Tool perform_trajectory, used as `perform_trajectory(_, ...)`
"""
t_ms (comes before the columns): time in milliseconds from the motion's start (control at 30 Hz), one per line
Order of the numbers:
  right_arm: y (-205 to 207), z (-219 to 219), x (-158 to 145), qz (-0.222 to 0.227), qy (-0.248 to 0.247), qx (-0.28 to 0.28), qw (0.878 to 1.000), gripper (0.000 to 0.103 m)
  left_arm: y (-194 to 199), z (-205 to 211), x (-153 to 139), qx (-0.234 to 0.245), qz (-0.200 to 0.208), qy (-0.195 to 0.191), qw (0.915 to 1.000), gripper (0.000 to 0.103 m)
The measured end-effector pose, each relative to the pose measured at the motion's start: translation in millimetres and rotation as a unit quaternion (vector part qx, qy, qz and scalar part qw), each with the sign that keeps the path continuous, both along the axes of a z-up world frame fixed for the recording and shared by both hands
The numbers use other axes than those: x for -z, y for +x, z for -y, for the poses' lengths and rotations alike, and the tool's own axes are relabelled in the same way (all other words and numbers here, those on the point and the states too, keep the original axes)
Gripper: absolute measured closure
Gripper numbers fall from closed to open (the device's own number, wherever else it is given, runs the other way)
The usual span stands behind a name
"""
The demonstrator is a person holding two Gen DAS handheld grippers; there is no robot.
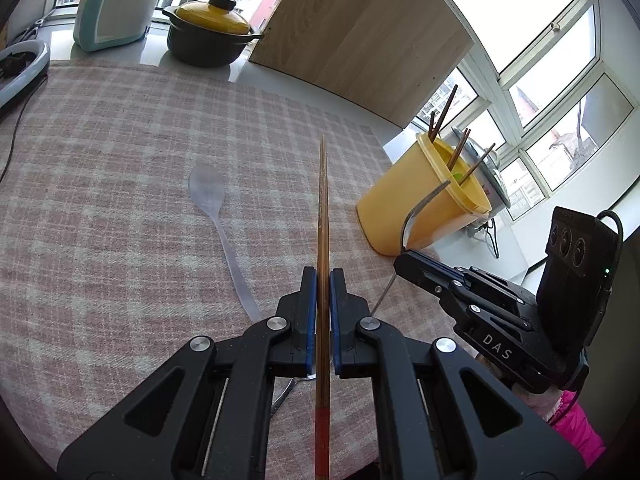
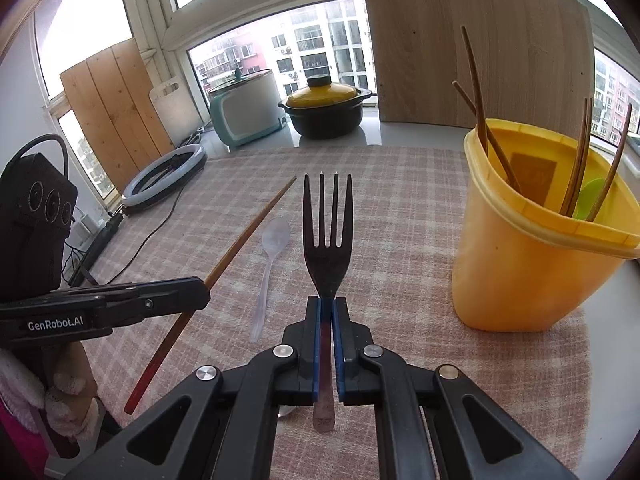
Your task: Organize utensils
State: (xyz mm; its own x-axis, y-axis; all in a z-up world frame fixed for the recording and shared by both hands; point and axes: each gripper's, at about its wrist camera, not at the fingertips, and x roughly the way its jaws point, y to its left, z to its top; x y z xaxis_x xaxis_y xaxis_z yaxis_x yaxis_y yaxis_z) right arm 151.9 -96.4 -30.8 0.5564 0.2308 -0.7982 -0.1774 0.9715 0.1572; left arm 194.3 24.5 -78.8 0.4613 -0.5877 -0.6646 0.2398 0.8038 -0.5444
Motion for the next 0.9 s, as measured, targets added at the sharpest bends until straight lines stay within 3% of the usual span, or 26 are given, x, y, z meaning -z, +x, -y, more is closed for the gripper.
perform_trajectory(433, -16.1, -2.9, -35.5, 0.097, -0.041, -0.013, 0.994, 0.103, 0.1, 9.4, -18.9, 0.002, 0.026, 0.003, 0.9997, 0.099)
perform_trajectory(567, -12.3, -0.6, -38.2, 0.09, -0.028, -0.019, 0.995, 0.103, 1.9, 10.1, -20.0, 0.0, 0.03, 0.008, 0.9995, 0.099)
perform_trajectory(633, -3.7, 1.3, -29.8, 0.055, 0.0, -0.039, 0.998, 0.103, 2.2, 5.5, -19.1, -0.009, 0.031, 0.017, 0.9993, 0.099)
perform_trajectory(700, 1.6, 6.3, -21.8, 0.044, 0.011, -0.021, 0.999, 0.088, 1.5, -4.5, -17.9, -0.02, 0.033, 0.02, 0.999, 0.099)
perform_trajectory(833, 11.8, 7.4, -9.5, 0.015, 0.04, -0.037, 0.998, 0.087, 0.7, -31.1, -13.7, -0.043, 0.029, 0.023, 0.9984, 0.099)
perform_trajectory(900, 14.4, 1.3, -6.4, 0.012, 0.037, -0.057, 0.998, 0.079, 0.8, -42.7, -11.5, -0.057, 0.029, 0.033, 0.9974, 0.099)
